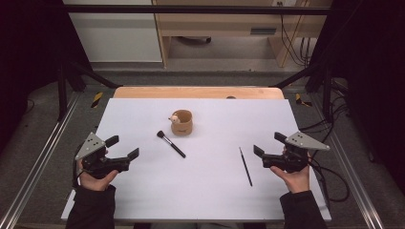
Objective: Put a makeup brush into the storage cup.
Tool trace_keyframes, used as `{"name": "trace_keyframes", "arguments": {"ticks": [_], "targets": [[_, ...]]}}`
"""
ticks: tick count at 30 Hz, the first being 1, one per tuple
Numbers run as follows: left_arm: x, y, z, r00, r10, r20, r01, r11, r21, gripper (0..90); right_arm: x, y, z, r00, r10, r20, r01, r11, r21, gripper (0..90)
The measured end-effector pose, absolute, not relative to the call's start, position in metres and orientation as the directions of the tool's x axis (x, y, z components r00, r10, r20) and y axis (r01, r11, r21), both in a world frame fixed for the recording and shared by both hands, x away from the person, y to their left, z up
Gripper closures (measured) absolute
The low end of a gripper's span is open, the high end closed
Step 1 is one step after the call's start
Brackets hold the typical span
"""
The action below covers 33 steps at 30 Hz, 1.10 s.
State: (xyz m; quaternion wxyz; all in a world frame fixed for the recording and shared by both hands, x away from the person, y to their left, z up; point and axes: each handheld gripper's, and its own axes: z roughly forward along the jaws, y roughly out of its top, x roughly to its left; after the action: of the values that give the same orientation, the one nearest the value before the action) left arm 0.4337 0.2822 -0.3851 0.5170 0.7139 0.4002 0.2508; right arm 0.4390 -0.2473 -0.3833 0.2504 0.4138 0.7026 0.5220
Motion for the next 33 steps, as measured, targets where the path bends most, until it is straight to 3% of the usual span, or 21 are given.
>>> {"name": "trace_keyframes", "arguments": {"ticks": [4, 5, 6, 33], "targets": [[0.433, 0.281, -0.386, 0.551, 0.832, -0.062, 0.322, -0.143, 0.936, 8.8, 0.439, -0.249, -0.383, -0.529, 0.846, 0.065, 0.319, 0.127, 0.939, 7.8], [0.436, 0.283, -0.385, 0.551, 0.834, -0.019, 0.286, -0.167, 0.944, 8.8, 0.439, -0.249, -0.383, -0.527, 0.847, 0.064, 0.322, 0.130, 0.938, 7.9], [0.433, 0.281, -0.387, 0.552, 0.832, -0.058, 0.321, -0.148, 0.935, 8.8, 0.439, -0.248, -0.383, -0.526, 0.848, 0.060, 0.324, 0.134, 0.937, 8.1], [0.439, 0.273, -0.400, 0.560, 0.828, -0.036, 0.357, -0.202, 0.912, 8.8, 0.449, -0.227, -0.394, -0.532, 0.847, 0.014, 0.402, 0.238, 0.884, 10.8]]}}
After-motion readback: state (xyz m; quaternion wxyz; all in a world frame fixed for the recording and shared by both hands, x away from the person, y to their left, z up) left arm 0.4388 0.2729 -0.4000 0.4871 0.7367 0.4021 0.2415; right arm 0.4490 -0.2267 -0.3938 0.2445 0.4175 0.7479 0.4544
